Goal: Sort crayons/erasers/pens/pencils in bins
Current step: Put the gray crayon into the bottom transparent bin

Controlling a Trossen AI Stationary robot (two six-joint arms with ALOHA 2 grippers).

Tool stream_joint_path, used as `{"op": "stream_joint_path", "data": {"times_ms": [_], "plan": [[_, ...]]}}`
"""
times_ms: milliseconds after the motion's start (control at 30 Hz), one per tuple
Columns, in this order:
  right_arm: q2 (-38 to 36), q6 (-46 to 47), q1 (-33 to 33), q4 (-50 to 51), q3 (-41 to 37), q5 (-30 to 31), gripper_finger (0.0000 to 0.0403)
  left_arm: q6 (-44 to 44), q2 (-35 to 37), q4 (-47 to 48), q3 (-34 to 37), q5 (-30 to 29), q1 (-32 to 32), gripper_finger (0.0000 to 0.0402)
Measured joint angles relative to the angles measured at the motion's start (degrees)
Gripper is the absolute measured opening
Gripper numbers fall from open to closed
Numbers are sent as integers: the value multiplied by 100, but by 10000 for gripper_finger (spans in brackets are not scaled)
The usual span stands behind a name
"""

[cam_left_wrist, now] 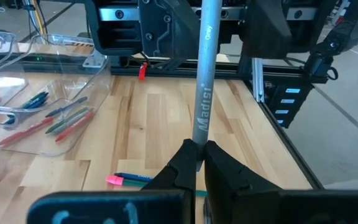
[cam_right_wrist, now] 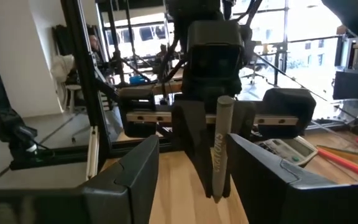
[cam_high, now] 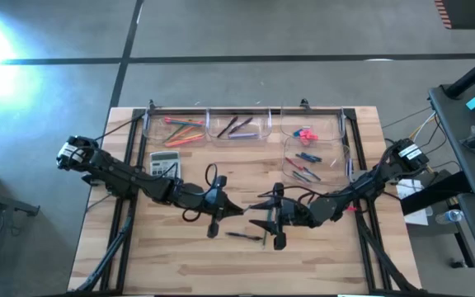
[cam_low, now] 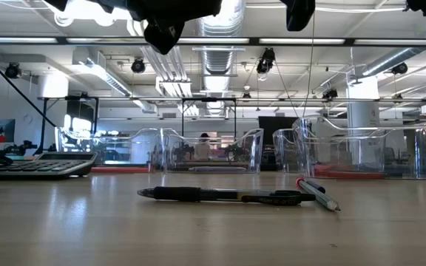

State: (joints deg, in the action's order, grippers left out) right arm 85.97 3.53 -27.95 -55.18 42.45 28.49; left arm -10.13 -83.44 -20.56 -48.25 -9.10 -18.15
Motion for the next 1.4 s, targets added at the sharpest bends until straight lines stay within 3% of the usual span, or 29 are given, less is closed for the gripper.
{"op": "stream_joint_path", "data": {"times_ms": [767, 1133, 1400], "plan": [[163, 356, 250, 172, 53, -3, 163, -4, -2, 7, 0, -17, -103, 0], [413, 214, 250, 145, 302, -8, 122, -2, -4, 61, 4, -15, -117, 0], [389, 164, 250, 175, 306, -11, 60, -2, -4, 59, 9, -15, -117, 9]]}}
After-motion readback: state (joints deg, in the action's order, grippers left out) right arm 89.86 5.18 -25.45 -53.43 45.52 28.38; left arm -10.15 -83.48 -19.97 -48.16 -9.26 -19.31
